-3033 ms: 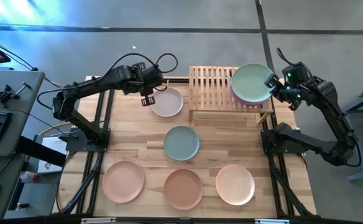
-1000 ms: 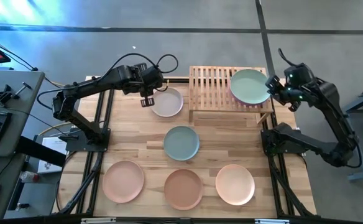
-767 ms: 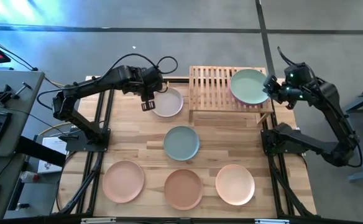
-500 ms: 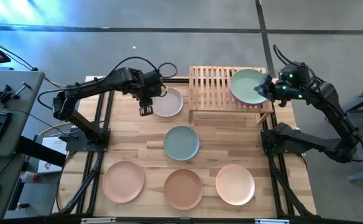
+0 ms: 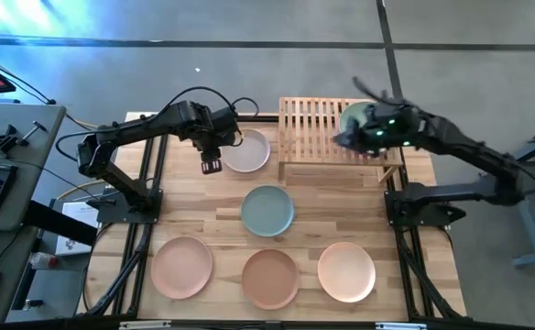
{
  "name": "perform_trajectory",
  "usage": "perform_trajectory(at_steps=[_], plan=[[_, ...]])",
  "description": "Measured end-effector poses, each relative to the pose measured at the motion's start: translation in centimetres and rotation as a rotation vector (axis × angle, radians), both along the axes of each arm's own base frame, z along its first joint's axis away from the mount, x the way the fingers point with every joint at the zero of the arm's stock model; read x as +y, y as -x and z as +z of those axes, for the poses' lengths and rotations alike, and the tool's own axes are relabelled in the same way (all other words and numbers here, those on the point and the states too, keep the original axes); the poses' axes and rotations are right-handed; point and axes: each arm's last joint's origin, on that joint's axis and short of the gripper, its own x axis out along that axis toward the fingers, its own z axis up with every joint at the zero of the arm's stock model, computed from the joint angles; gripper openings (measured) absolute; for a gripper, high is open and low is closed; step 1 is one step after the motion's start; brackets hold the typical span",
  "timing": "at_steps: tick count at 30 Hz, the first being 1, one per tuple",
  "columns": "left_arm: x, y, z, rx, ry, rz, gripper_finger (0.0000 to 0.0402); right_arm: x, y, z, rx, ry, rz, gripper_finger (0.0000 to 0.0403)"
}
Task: Place and stack plates onto a shelf
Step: Stack the light brown plate on the green plate on the shelf
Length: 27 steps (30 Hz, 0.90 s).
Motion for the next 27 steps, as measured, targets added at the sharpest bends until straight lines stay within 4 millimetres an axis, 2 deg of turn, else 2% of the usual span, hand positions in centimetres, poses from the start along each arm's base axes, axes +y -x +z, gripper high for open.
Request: perform_trajectory(at_steps=[6,11,18,27], plan=[[-0.2,0.0,0.0,-0.022,0.061,0.034,0.012,1.8,-4.7,-1.1,-0.015,0.016,0.136,0.0129],[-0.5,0.1,-0.1,-0.032,0.143,0.047,0.012,3.7,-7.2,-2.2,-0.003,0.015,0.228,0.0129],[-1.6,0.5,-0.2,0.015,0.239,0.065,0.012,5.8,-9.0,-3.8,0.066,0.059,0.355,0.0129],[-4.8,-0.2,-0.2,0.026,0.256,0.141,0.012,7.8,-9.8,-4.7,0.103,0.119,0.514,0.0129]])
